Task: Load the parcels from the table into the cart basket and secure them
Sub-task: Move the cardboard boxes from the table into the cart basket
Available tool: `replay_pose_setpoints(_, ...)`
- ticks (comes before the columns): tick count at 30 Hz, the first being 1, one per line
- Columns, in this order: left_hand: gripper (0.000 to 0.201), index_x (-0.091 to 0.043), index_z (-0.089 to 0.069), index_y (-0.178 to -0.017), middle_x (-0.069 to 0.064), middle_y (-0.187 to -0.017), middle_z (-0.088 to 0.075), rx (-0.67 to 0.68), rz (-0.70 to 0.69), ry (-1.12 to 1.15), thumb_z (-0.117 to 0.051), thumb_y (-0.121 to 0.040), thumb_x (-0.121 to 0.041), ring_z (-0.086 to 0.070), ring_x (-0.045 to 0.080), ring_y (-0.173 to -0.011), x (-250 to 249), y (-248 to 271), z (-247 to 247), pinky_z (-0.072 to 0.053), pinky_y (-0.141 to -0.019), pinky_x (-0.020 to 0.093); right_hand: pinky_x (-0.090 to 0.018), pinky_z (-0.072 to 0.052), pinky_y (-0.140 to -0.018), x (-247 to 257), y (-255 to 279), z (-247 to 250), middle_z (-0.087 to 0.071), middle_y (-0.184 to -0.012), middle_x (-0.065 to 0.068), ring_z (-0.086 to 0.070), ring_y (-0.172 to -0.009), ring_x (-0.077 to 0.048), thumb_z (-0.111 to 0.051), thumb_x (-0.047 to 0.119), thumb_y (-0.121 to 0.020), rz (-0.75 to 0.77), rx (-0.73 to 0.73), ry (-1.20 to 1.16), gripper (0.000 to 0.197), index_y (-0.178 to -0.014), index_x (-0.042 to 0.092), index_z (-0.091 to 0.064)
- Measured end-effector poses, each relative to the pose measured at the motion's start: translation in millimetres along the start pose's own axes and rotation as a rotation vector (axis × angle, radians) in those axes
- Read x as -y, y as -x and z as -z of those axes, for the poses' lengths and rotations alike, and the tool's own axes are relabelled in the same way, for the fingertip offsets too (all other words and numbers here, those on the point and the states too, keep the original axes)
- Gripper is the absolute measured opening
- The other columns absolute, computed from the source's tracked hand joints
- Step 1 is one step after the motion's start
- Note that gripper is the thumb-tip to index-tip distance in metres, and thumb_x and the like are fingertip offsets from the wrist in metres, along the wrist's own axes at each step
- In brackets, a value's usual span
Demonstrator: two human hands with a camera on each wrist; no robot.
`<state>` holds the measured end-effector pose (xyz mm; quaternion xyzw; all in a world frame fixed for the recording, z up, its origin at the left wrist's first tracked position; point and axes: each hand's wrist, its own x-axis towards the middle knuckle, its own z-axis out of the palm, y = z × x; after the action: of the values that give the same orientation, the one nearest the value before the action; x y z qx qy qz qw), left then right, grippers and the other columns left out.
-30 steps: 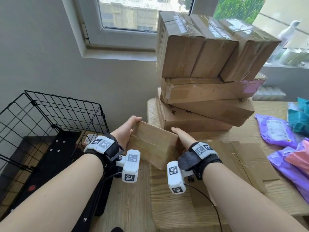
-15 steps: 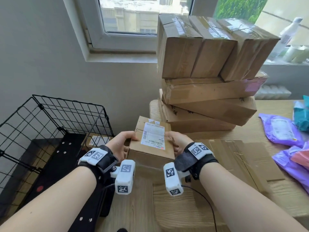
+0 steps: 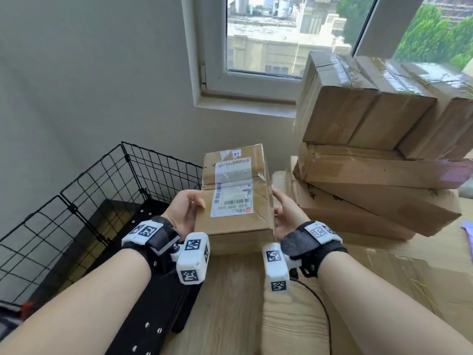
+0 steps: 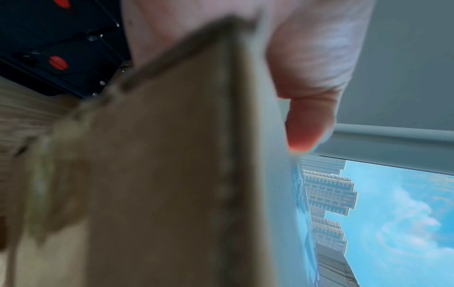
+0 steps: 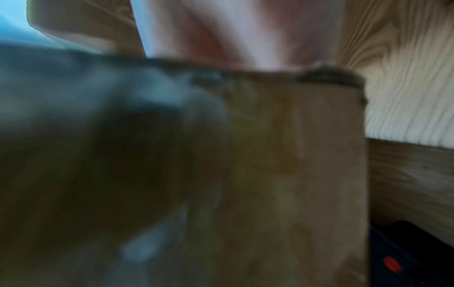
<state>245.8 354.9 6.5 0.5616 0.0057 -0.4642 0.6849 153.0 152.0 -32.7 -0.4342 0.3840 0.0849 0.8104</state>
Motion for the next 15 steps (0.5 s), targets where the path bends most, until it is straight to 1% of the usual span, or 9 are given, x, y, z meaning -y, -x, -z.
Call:
replay_pose_setpoints(2, 0.039, -0.008, -0.068, -0.061, 0.010, -0.069, -0.070, 0.005, 0.005, -0.004, -0.030, -0.059, -0.002, -0.066, 0.025, -0.055, -5, 6, 3, -0.054, -0.048, 0.027, -0.044, -0.042, -0.104, 4, 0, -8, -0.065, -0.091, -0.009, -0.060, -0.095, -0.027, -0.062, 0.055, -0.080, 0.042, 0.009, 0.003, 0.049, -0.098, 0.009, -0.061)
replay_pose_setpoints(4, 0.042, -0.009, -0.071, -0.059, 0.010, -0.071, -0.070, 0.017, 0.017, 0.002, -0.029, -0.061, -0.002, -0.067, 0.025, -0.058, -8, 9, 7, -0.055, -0.051, 0.028, -0.039, -0.047, -0.096, 6, -3, -14, -0.064, -0.082, -0.007, -0.060, -0.083, -0.023, -0.063, 0.050, -0.082, 0.078, 0.013, -0.016, 0.042, -0.096, 0.011, -0.062)
replay_pose_setpoints(6, 0.041, -0.009, -0.070, -0.066, 0.011, -0.074, -0.070, 0.011, 0.034, 0.001, -0.029, -0.062, -0.002, -0.067, 0.026, -0.062, -9, 13, 10, -0.054, -0.056, 0.029, -0.032, -0.052, -0.078, 8, -4, -20, -0.063, -0.069, -0.003, -0.062, -0.065, -0.018, -0.063, 0.049, -0.082, 0.085, 0.048, -0.020, 0.037, -0.090, 0.013, -0.062)
replay_pose_setpoints(8, 0.041, -0.008, -0.069, -0.073, 0.012, -0.077, -0.070, -0.007, 0.047, -0.021, -0.030, -0.061, -0.002, -0.065, 0.028, -0.068, -8, 14, 13, -0.052, -0.063, 0.031, -0.029, -0.050, -0.060, 11, -6, -26, -0.064, -0.057, -0.001, -0.064, -0.050, -0.017, -0.059, 0.044, -0.087, 0.077, 0.080, -0.021, 0.031, -0.088, 0.013, -0.061)
replay_pose_setpoints(10, 0.043, -0.006, -0.066, -0.085, 0.014, -0.082, -0.068, -0.025, 0.061, -0.026, -0.031, -0.059, -0.002, -0.061, 0.032, -0.077, -9, 17, 16, -0.050, -0.072, 0.034, -0.028, -0.045, -0.056, 14, -6, -29, -0.060, -0.048, 0.000, -0.061, -0.042, -0.016, -0.052, 0.037, -0.092, 0.070, 0.120, -0.017, 0.027, -0.086, 0.012, -0.057)
replay_pose_setpoints(12, 0.045, -0.005, -0.064, -0.088, 0.014, -0.085, -0.068, -0.047, 0.067, -0.033, -0.032, -0.057, -0.003, -0.059, 0.033, -0.082, -12, 18, 21, -0.048, -0.076, 0.036, -0.031, -0.046, -0.062, 14, -6, -31, -0.060, -0.049, -0.002, -0.062, -0.045, -0.017, -0.047, 0.032, -0.093, 0.074, 0.183, -0.030, 0.026, -0.086, 0.009, -0.056)
replay_pose_setpoints(13, 0.046, -0.004, -0.065, -0.089, 0.015, -0.088, -0.068, -0.057, 0.069, -0.033, -0.033, -0.056, -0.003, -0.058, 0.033, -0.085, -13, 18, 23, -0.047, -0.078, 0.037, -0.036, -0.050, -0.073, 14, -5, -33, -0.066, -0.062, -0.007, -0.066, -0.058, -0.023, -0.048, 0.032, -0.090, 0.079, 0.219, -0.035, 0.028, -0.090, 0.006, -0.058)
replay_pose_setpoints(14, 0.048, -0.005, -0.067, -0.090, 0.015, -0.091, -0.067, -0.054, 0.067, -0.030, -0.034, -0.054, -0.003, -0.057, 0.034, -0.089, -14, 19, 23, -0.046, -0.081, 0.039, -0.042, -0.050, -0.087, 14, -5, -35, -0.068, -0.084, -0.013, -0.067, -0.077, -0.030, -0.051, 0.033, -0.087, 0.086, 0.238, -0.034, 0.031, -0.096, 0.004, -0.060)
replay_pose_setpoints(15, 0.050, -0.005, -0.068, -0.091, 0.016, -0.095, -0.066, -0.055, 0.064, -0.025, -0.035, -0.053, -0.004, -0.055, 0.035, -0.093, -15, 20, 24, -0.045, -0.084, 0.040, -0.048, -0.045, -0.099, 15, -5, -37, -0.065, -0.104, -0.018, -0.063, -0.095, -0.035, -0.054, 0.035, -0.084, 0.087, 0.246, -0.028, 0.036, -0.102, 0.004, -0.061)
